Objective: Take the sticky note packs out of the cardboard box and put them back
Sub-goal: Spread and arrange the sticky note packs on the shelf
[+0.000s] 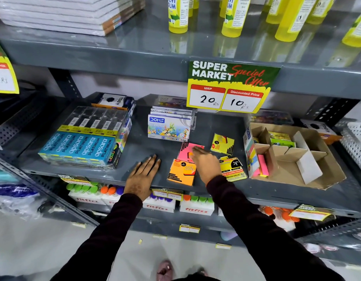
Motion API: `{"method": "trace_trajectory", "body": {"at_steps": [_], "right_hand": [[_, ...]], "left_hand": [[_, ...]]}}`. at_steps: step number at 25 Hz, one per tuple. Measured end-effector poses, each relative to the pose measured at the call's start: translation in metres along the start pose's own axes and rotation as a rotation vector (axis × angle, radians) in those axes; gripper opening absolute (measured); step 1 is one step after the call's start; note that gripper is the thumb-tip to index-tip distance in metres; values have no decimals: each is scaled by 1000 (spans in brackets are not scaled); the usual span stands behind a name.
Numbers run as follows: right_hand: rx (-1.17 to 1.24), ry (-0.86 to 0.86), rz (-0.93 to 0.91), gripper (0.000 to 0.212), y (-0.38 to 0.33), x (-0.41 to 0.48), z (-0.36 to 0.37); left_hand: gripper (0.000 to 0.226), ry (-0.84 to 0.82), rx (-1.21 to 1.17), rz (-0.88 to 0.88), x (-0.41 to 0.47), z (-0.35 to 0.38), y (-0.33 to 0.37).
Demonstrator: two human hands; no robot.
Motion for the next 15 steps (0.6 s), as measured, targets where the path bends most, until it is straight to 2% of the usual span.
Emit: {"method": "trace_trajectory", "body": {"at_steps": [3, 6, 9, 12, 15], "right_hand": [[-59, -46, 274, 24, 55, -13, -15], [-62, -202, 488, 36, 104, -34, -15], [-22, -233, 532, 46, 112, -43, -16], [-13, -151, 531, 50, 107, -41, -27], [-42, -27, 412, 31, 85, -31, -46]], "left_hand": [[109, 16, 15, -7, 0, 0, 0], [106, 26, 11, -9, 0, 0, 0], [106, 30, -10, -7, 0, 0, -1], [103, 44, -20, -4, 0, -1, 0], [102, 57, -21, -4, 0, -3, 0]]}}
Point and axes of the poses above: each hand's wrist, its own x-axis towards the middle knuckle, its own z-axis out of the palm, y = z × x, the point moved 10 cm from there along x, towards the middle knuckle, and after that the axes turned 6 degrees about x, right-handed, at the moved point
